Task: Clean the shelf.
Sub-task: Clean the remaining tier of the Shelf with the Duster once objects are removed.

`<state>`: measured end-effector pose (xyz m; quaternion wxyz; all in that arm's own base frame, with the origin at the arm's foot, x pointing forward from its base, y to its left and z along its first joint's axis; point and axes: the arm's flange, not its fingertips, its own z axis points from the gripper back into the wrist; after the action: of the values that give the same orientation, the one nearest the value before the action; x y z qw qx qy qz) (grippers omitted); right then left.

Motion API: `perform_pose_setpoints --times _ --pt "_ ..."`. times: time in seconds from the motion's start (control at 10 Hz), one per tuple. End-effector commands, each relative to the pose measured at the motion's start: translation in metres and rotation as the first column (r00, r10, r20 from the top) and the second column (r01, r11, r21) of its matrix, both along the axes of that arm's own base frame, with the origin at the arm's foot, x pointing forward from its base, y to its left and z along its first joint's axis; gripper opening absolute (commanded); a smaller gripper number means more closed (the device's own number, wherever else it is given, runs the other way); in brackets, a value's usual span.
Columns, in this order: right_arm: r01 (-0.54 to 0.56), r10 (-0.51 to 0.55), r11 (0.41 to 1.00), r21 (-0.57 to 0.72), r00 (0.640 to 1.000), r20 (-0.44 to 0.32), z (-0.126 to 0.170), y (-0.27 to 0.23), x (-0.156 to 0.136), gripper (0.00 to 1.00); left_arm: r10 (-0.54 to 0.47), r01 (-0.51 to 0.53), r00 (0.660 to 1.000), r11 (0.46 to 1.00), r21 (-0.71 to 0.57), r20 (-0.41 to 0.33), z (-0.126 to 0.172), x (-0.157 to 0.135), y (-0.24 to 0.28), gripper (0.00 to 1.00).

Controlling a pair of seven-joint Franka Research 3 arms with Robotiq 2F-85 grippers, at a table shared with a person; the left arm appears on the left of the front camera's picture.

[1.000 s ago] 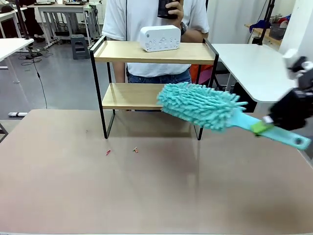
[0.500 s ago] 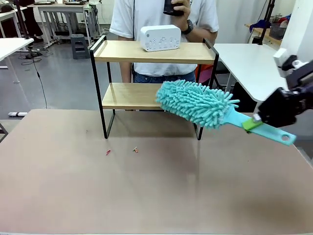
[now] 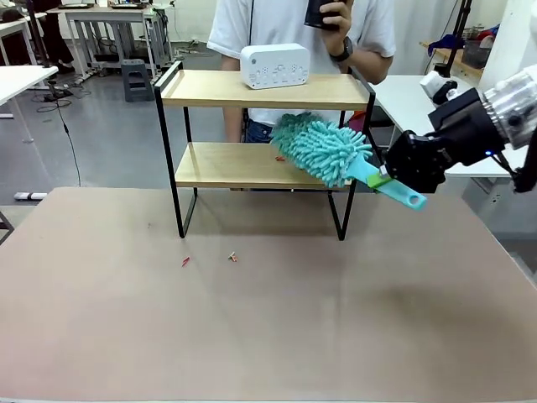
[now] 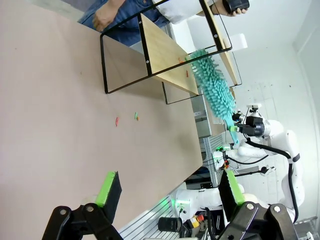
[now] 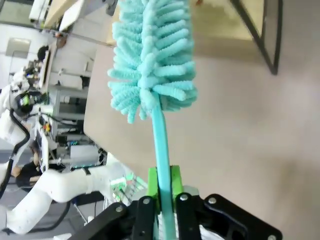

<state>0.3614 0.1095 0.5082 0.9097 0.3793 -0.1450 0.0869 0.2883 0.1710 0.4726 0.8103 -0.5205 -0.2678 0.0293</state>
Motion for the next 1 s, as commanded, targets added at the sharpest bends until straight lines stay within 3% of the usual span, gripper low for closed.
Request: perform_pose_setpoints --times 0.0,0.2,0.3,0.9 --pt "0.056 -0.057 0.998 0.029 0.998 0.024 0.003 0.010 0.017 0.12 0.000 0.000 1.000 1.000 -0.015 0.031 0.001 0.000 -0.002 1.00" --pt "0.108 -0.106 0.994 -0.021 0.993 0.047 -0.007 0.017 0.030 0.12 0.000 0.000 1.000 1.000 -0.015 0.031 0.001 0.000 -0.002 1.00" --pt "0.152 -0.147 0.988 -0.038 0.984 0.101 -0.010 0.020 0.035 0.12 0.000 0.000 1.000 1.000 -0.015 0.031 0.001 0.000 -0.002 1.00" --pt "0.262 -0.241 0.952 -0.161 0.961 0.139 -0.038 0.030 0.045 0.12 0.000 0.000 1.000 1.000 -0.015 0.031 0.001 0.000 -0.002 1.00"
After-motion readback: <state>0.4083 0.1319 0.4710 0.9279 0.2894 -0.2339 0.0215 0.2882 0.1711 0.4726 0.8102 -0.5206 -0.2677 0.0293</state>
